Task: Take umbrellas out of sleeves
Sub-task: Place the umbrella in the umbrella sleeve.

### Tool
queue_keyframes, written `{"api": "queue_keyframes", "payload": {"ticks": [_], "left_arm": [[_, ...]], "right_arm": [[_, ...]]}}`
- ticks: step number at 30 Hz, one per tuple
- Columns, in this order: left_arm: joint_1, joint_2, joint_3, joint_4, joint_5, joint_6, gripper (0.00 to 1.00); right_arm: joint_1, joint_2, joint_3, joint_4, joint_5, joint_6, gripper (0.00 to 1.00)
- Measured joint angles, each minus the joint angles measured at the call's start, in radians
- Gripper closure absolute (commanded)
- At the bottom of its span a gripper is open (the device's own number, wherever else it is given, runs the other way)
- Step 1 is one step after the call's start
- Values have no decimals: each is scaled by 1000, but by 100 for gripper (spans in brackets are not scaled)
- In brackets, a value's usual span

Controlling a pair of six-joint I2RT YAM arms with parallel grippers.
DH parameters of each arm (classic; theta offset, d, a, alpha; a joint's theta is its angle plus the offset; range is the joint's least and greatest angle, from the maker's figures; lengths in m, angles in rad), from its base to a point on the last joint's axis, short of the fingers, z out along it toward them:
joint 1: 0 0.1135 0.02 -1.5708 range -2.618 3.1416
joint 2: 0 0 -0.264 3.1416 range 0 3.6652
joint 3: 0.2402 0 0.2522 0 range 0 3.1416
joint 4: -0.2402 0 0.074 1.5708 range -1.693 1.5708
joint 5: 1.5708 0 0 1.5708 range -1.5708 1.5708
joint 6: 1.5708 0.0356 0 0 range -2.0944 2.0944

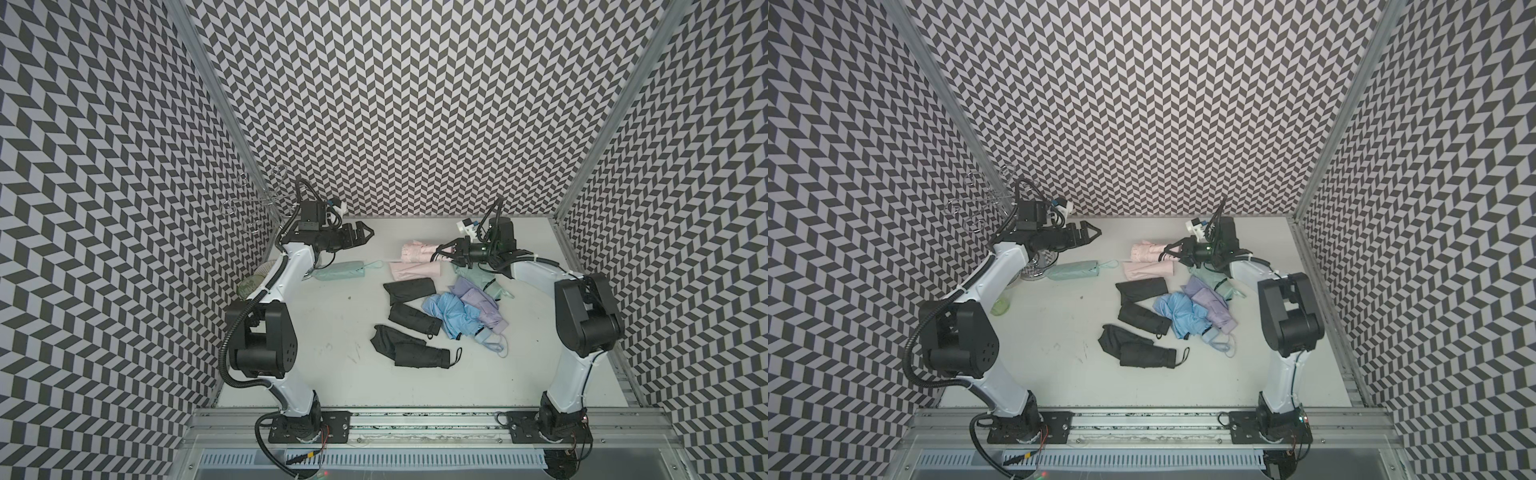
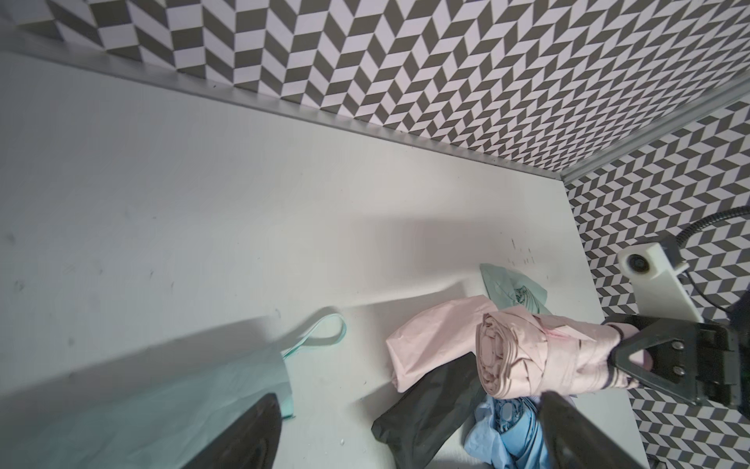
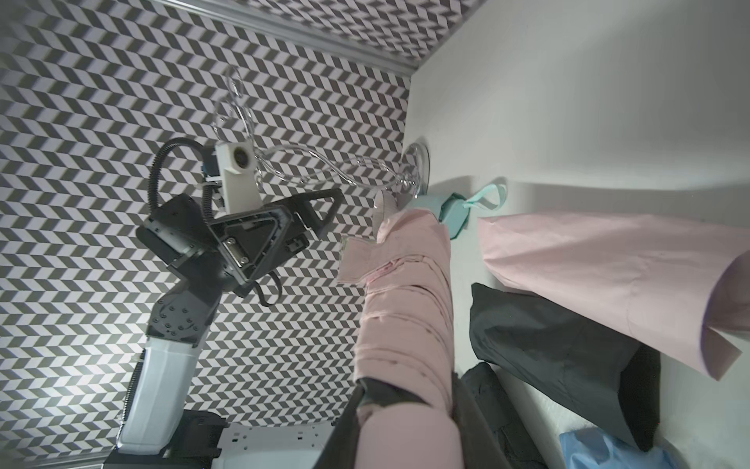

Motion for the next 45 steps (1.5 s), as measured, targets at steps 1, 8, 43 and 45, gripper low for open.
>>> {"api": "queue_keyframes", "payload": {"ticks": [1,8,43,45], "left_arm": [[6,-9,-23,-10,-1,2,1],[10,-32,-109,-78,-3,24,1],[-16,48,-57,-195,-217,141,1],[-24,54,-43,-201,-244,154,1]], "right_arm": [[5,24,9,-10,-2,-10,85],[13,140,69,-75,-12,-69,85],[-18,327,305,-320,203,-326,5],[-18,317,321,-346,247,-355,4]]}}
